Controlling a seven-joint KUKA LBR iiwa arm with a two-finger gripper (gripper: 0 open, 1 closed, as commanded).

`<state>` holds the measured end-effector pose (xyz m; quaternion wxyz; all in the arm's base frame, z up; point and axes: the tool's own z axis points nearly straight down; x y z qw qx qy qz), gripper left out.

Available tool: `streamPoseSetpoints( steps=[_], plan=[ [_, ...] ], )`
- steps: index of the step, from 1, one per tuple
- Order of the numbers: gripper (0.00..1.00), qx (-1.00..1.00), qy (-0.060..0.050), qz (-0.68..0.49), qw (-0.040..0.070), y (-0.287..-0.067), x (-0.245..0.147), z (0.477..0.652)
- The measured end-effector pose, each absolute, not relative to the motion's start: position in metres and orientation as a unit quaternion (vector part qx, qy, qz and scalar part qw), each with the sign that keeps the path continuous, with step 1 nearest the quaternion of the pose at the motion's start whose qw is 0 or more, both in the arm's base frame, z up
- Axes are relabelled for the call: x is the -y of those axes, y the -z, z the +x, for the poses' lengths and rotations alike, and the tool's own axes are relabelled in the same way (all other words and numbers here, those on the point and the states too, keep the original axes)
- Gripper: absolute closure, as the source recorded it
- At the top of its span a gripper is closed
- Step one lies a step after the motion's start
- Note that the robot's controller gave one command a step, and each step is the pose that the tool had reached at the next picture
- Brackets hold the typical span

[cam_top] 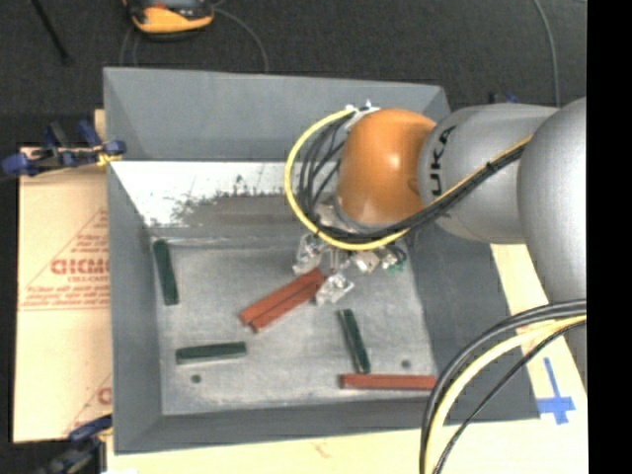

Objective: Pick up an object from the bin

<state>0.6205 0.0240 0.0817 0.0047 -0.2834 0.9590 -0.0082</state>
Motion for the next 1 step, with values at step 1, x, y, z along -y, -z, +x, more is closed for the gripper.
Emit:
streamPoseSetpoints(
  steps=[1],
  plan=[
    [1.0, -0.959, 0.008, -0.283, 0.005, -0.0817, -0.0241, 0.6206]
  ],
)
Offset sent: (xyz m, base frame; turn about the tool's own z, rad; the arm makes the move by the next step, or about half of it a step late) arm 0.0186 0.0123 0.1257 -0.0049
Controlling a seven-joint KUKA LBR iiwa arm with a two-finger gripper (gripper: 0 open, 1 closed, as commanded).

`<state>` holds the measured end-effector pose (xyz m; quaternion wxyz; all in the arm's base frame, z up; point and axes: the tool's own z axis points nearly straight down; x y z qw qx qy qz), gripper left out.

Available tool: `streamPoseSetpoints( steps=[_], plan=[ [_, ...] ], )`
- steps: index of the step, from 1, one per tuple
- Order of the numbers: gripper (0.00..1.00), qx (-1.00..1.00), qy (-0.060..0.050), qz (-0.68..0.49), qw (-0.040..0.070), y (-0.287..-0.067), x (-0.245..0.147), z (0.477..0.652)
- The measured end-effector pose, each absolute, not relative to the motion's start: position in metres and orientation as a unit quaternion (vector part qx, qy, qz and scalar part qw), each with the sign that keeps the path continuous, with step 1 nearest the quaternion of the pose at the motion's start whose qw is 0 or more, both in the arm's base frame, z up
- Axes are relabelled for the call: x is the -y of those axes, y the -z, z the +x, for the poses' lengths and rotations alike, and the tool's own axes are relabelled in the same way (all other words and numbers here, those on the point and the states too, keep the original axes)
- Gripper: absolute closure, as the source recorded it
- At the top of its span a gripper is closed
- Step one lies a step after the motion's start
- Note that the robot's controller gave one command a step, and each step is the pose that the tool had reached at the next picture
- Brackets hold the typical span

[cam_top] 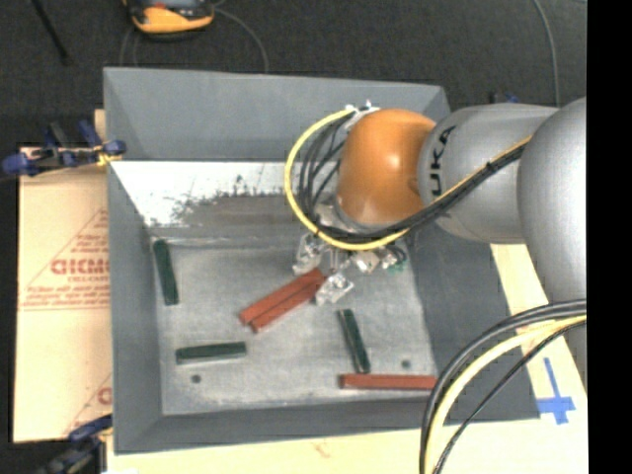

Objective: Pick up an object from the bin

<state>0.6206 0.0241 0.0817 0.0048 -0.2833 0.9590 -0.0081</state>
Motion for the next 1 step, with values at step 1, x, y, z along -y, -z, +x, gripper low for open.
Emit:
streamPoseSetpoints(
  steps=[1],
  plan=[
    [1.0, -0.959, 0.001, -0.283, 0.003, -0.2088, -0.035, 0.6406]
  ],
)
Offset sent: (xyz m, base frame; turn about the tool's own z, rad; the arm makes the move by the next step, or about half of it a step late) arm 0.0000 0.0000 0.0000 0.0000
